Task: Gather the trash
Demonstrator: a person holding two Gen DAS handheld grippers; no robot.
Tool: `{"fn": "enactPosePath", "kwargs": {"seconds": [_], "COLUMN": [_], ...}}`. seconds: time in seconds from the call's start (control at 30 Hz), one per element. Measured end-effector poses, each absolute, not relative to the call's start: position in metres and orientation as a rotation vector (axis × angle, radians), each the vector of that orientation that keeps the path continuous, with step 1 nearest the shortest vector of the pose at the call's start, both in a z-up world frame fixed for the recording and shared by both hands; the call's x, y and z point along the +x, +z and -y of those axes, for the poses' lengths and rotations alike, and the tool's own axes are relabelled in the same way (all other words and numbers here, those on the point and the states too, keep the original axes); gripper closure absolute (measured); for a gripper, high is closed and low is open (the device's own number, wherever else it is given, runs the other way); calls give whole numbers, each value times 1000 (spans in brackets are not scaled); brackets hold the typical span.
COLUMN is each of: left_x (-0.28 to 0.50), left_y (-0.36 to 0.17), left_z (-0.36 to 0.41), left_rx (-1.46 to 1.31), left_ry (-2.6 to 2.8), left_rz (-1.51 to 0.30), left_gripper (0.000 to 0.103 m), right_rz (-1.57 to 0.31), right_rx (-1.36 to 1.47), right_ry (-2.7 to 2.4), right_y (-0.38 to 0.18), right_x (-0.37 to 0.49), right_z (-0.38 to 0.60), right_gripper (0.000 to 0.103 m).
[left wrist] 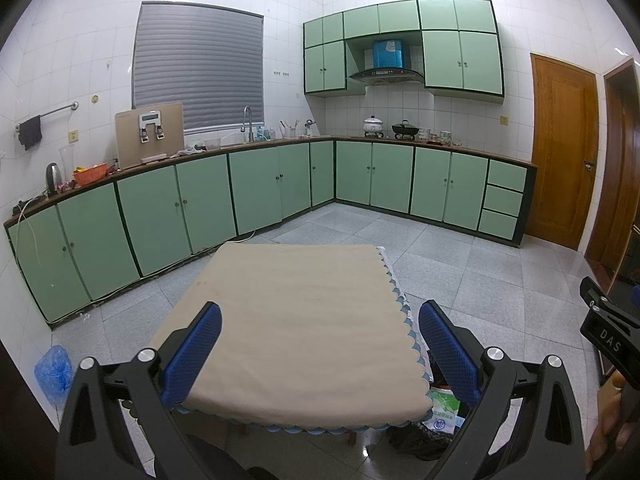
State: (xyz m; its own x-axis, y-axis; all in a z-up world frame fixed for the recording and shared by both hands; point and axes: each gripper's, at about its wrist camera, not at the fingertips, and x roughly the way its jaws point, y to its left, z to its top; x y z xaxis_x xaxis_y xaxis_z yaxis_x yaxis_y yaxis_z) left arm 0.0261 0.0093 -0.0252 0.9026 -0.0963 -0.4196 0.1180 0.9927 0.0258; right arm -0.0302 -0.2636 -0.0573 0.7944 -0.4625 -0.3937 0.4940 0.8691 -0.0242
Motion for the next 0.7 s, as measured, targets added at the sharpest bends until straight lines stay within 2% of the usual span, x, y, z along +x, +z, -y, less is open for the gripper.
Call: {"fn": "enactPosePath", "kwargs": {"seconds": [0.7], "left_x": [26], "left_y": [-24], "left_z": [-9], "left_rx": [50], "left_ry": [-112], "left_rz": [-432], "left_gripper": [6], "right_rz": [-401], "right_rx": [81], "right_ry": [-517], "right_y": [-56], "right_x": [-32], "right_z": [265], "right_gripper": [5]}}
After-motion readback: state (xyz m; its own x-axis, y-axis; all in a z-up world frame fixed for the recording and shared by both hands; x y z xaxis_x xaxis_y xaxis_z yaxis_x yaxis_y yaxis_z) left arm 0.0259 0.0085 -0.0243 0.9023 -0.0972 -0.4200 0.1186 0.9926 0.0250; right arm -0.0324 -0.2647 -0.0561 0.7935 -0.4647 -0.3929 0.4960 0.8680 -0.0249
